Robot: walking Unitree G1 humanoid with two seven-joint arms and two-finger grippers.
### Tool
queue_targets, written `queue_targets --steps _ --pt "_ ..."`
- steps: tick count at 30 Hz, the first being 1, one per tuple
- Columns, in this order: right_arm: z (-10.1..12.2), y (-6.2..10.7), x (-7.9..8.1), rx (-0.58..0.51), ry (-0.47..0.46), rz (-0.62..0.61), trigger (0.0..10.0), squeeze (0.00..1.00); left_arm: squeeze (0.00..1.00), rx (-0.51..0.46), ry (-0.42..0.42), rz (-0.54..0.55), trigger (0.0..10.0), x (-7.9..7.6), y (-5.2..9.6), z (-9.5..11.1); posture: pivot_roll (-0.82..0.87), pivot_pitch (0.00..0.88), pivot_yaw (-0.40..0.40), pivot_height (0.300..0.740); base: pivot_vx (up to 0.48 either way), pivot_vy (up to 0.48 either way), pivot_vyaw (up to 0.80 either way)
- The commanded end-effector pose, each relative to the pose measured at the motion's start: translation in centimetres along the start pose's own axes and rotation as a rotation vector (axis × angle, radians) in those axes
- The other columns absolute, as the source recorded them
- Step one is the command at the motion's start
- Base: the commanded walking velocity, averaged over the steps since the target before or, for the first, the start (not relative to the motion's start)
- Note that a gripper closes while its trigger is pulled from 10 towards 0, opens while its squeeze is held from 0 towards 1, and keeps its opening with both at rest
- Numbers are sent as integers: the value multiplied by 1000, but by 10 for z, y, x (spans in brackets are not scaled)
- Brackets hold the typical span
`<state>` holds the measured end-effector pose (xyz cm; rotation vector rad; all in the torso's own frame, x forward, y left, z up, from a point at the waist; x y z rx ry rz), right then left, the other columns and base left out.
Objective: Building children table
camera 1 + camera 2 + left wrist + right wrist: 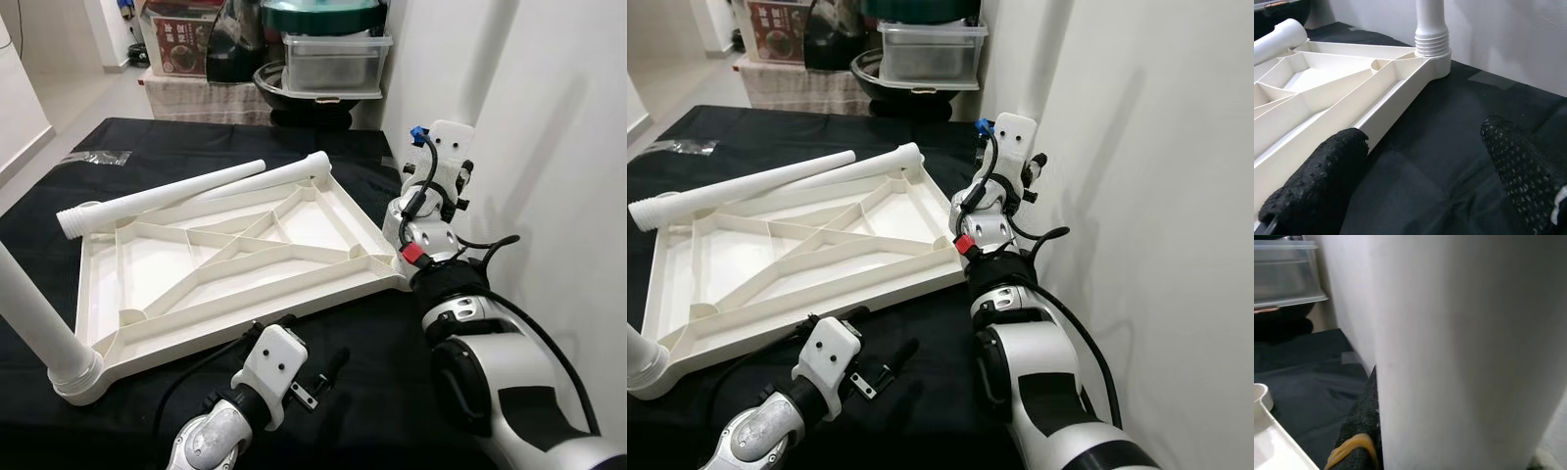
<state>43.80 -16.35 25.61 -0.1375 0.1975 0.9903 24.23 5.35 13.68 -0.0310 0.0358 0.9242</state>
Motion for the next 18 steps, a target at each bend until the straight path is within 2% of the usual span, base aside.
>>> queue_targets --steps 1,14,18 --pt "-52 3 6 176 110 30 10000 0 0 17 8 -1 10000 -1 0 -5 44 85 -65 740 0 0 0" --pt "-43 5 10 121 87 30 10000 0 0 21 9 -6 10000 -3 1 -6 47 85 -67 740 0 0 0" --pt "-43 6 13 116 73 65 10000 0 0 22 9 -6 10000 -2 1 -6 45 87 -67 740 0 0 0"
Point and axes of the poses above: a point about 5 cm out from each wrist's last joint towards the gripper, its own y axis pointing back from the gripper into the wrist, its own z axis along the axis of the wrist's last joint, x = y × z, the point moved 3 cm from there along -y, pointing out of the wrist towards the gripper, and after that the axes turned 14 degrees about y, right-handed, at the moved point
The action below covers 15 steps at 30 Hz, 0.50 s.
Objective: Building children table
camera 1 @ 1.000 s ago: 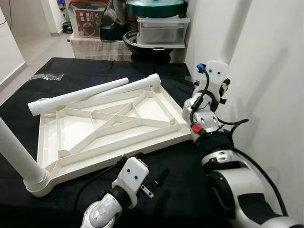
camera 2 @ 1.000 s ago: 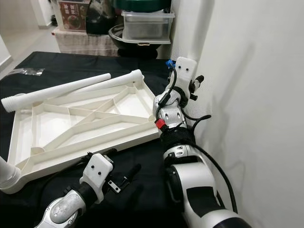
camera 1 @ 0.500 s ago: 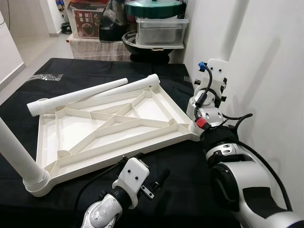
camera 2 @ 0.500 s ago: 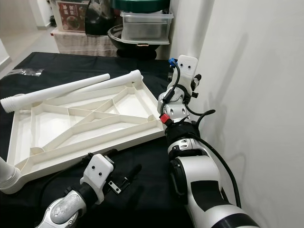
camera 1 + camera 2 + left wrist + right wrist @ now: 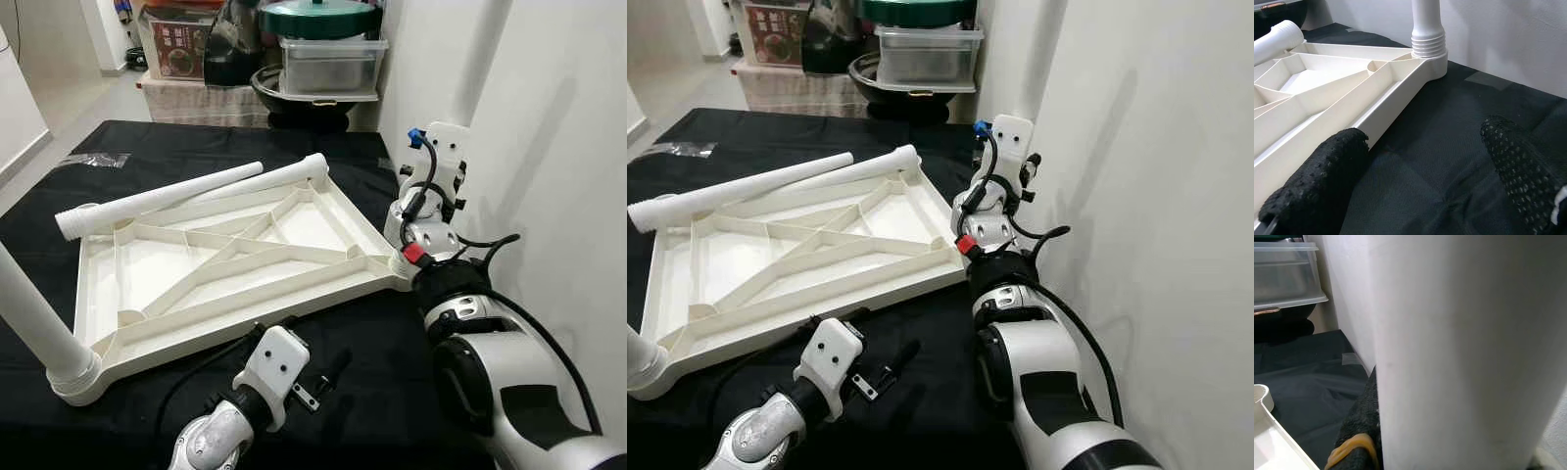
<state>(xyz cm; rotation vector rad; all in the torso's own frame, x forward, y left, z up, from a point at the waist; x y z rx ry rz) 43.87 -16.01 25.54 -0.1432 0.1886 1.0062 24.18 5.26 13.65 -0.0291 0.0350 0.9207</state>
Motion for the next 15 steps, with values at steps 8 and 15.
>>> queue_targets --steps 8,15 --pt "-49 16 26 152 60 178 10000 0 0 21 12 -7 10000 -2 0 -6 45 92 -63 740 0 0 0" --pt "-59 47 59 253 10 449 10000 0 0 18 9 -8 10000 -1 0 -5 43 91 -62 740 0 0 0"
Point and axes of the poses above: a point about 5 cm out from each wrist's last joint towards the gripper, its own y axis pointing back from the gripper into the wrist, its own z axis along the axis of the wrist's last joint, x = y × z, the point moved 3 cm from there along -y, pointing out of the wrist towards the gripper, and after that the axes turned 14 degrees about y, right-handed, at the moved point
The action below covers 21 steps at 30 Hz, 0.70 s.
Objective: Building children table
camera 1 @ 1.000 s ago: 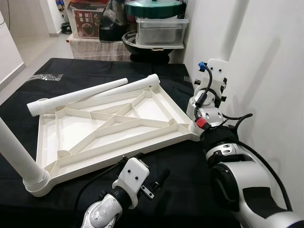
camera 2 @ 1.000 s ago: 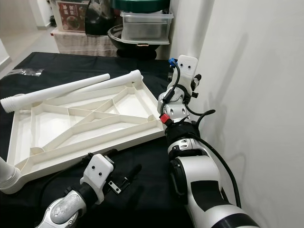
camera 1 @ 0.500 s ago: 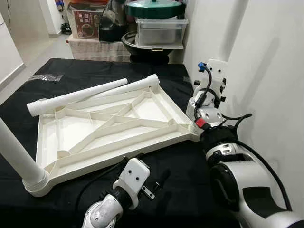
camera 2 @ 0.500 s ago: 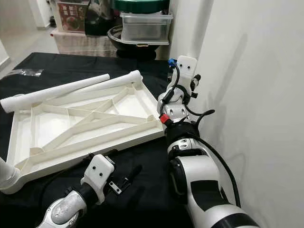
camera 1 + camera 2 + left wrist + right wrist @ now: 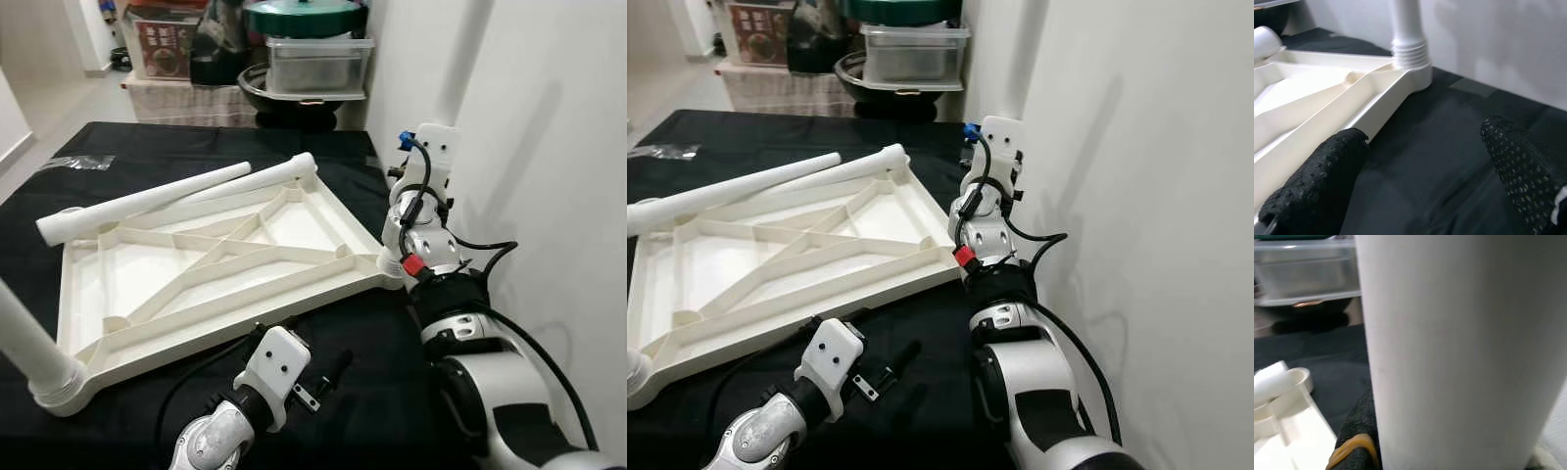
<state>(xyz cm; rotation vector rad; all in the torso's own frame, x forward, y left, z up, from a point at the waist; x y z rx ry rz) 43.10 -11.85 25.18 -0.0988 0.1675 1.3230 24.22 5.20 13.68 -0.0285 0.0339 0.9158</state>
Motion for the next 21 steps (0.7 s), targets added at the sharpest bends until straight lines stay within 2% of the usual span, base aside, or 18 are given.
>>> queue_targets --steps 1,2,4,5,7,10,12,15,20,21 --pt "-64 19 44 286 7 245 10000 0 0 15 13 1 10000 0 0 -5 41 92 -62 740 0 0 0" --pt "-64 19 44 286 7 245 10000 0 0 15 13 1 10000 0 0 -5 41 92 -62 740 0 0 0" --pt "-56 36 64 321 -49 410 10000 0 0 10 17 11 10000 2 0 -4 40 93 -63 740 0 0 0" --pt "-51 41 67 331 -77 452 10000 0 0 9 18 15 10000 3 0 -3 40 93 -63 740 0 0 0" --pt "-51 41 67 331 -77 452 10000 0 0 9 18 15 10000 3 0 -3 40 93 -63 740 0 0 0" --pt "-15 55 75 166 -127 566 10000 0 0 -6 19 41 10000 9 -1 0 37 96 -63 740 0 0 0" --pt "-9 60 77 138 -139 593 10000 0 0 -8 17 45 10000 10 -2 0 37 96 -63 740 0 0 0" --pt "7 76 79 -43 -156 689 10000 0 0 -15 7 58 10000 16 -3 2 34 95 -65 740 0 0 0" --pt "2 74 71 -57 -191 670 10000 0 0 -15 -2 61 10000 19 -2 2 36 94 -65 740 0 0 0" --pt "3 73 69 -65 -243 686 10000 0 0 -15 -2 62 10000 19 -2 2 39 94 -64 740 0 0 0"
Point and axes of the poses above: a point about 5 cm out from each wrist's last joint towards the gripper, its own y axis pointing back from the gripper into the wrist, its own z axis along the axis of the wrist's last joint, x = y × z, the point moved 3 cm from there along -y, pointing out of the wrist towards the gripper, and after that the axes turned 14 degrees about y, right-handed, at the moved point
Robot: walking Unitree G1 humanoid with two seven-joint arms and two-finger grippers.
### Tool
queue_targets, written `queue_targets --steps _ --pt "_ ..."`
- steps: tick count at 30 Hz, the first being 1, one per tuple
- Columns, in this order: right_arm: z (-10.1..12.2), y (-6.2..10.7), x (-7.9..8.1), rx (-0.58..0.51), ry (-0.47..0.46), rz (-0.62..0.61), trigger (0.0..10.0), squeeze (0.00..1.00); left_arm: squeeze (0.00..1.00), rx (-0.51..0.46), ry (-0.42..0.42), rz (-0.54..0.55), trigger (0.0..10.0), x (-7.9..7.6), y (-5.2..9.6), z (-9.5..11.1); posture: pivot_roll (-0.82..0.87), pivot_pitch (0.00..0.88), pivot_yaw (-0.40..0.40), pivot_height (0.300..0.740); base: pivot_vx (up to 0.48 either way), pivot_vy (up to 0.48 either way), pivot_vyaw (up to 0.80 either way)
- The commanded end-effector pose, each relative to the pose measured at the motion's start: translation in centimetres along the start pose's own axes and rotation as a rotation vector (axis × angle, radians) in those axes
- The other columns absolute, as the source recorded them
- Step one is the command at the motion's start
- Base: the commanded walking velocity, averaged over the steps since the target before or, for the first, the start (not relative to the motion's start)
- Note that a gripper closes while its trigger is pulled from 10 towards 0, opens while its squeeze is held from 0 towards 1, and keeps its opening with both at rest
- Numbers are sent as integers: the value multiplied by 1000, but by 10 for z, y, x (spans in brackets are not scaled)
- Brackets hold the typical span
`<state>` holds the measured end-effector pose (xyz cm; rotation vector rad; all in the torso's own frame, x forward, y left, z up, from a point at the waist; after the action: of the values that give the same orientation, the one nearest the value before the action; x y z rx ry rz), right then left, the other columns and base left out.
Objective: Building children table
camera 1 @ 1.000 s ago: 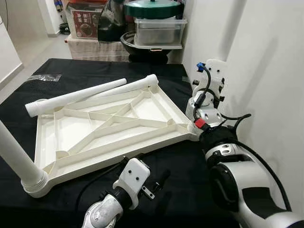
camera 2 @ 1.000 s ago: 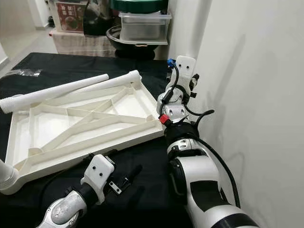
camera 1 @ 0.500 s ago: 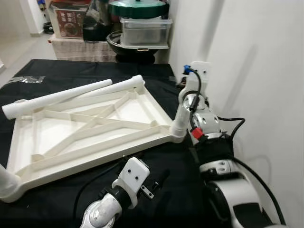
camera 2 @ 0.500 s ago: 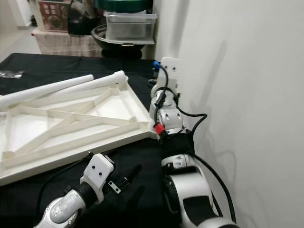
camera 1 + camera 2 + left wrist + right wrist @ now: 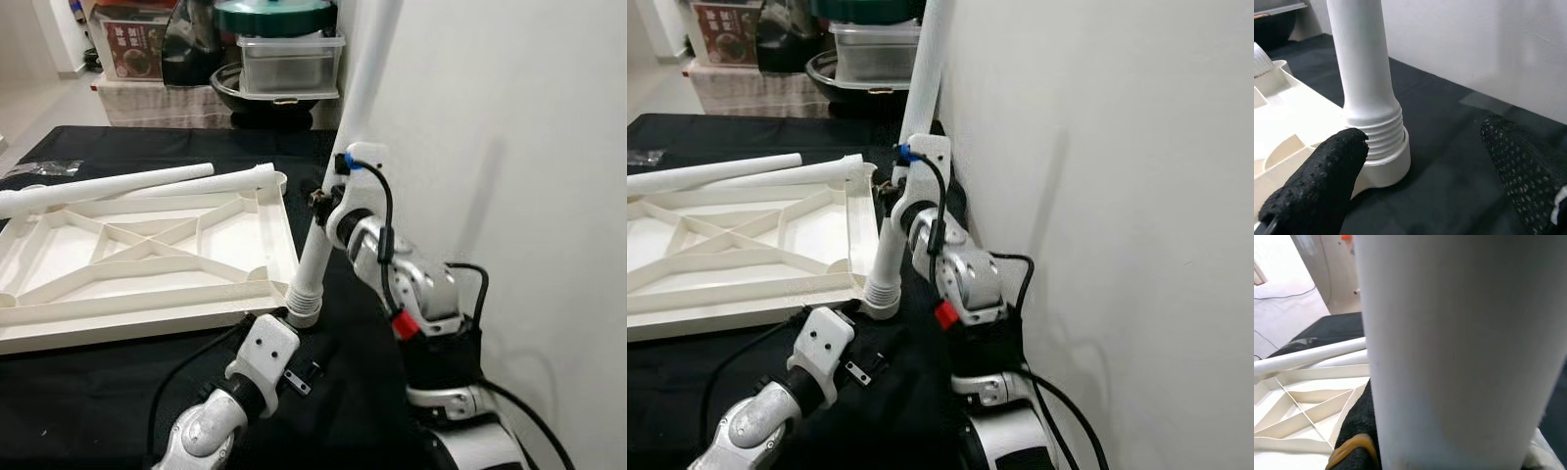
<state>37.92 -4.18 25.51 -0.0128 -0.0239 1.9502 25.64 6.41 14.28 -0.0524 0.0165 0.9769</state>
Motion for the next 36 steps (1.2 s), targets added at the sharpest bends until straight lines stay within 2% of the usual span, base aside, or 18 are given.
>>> queue_targets --steps 1,5,8,9,12,15,17,19,21,24,25,26,27,29,30,32,33,36 --pt "-9 0 7 -2 -110 76 10000 0 0 14 3 2 10000 2 2 -5 39 94 -64 740 0 0 0" --pt "-7 3 8 -17 -142 99 10000 0 0 14 5 2 10000 2 2 -5 39 94 -64 740 0 0 0" --pt "-3 16 31 -136 -97 415 10000 0 0 14 30 -37 10000 -4 2 -4 39 87 -62 740 0 0 0" --pt "-3 16 31 -136 -97 415 10000 0 0 14 30 -37 10000 -4 2 -4 39 87 -62 740 0 0 0" --pt "3 32 50 -220 -54 625 10000 0 0 17 38 -53 10000 -8 3 -5 40 81 -65 740 0 0 0" --pt "6 34 54 -254 -40 639 10000 0 0 18 36 -55 10000 -9 3 -6 42 83 -65 740 0 0 0" --pt "7 19 44 -242 -8 509 10000 0 0 22 58 -73 10000 -11 3 -5 43 81 -64 740 0 0 0" --pt "11 4 27 -239 111 369 10000 0 0 33 130 -131 10000 -18 6 -4 46 79 -63 740 0 0 0" --pt "11 4 27 -239 111 369 10000 0 0 33 130 -131 10000 -18 6 -4 46 79 -63 740 0 0 0" --pt "43 -14 -16 -313 165 223 10000 0 0 71 189 -262 10000 -39 17 -5 53 79 -64 740 0 0 0" --pt "43 -14 -16 -313 165 223 10000 0 0 71 189 -262 10000 -39 17 -5 53 79 -64 740 0 0 0" --pt "59 -21 -38 -341 276 176 10000 0 0 67 191 -266 10000 -45 23 -6 58 79 -70 740 0 0 0" --pt "59 -21 -38 -341 276 176 10000 0 0 67 191 -266 10000 -45 23 -6 58 79 -70 740 0 0 0" --pt "66 -20 -42 -375 305 216 10000 0 0 63 207 -250 10000 -46 25 -5 68 87 -72 740 0 0 0" --pt "68 -13 -38 -405 299 407 10000 0 0 60 218 -220 10000 -45 28 -5 84 99 -78 740 0 0 0" --pt "69 -9 -37 -419 293 483 10000 0 0 62 222 -213 10000 -45 30 -5 88 101 -80 740 0 0 0" --pt "66 -3 -36 -400 271 619 10000 0 0 63 227 -199 10000 -44 32 -5 98 111 -78 740 0 0 0" --pt "66 2 -38 -403 274 695 10000 0 0 63 230 -194 10000 -45 34 -4 104 121 -79 740 0 0 0"
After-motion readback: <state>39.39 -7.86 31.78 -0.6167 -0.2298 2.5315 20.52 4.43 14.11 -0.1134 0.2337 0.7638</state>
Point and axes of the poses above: a point about 5 cm out from each wrist's last joint towards the gripper, its own y axis pointing back from the gripper into the wrist, its own z axis along the axis of the wrist's last joint, x = y × z, the point moved 3 cm from there along -y, pointing out of the wrist towards the gripper, and after that the axes turned 14 degrees about y, right-handed, at the moved point
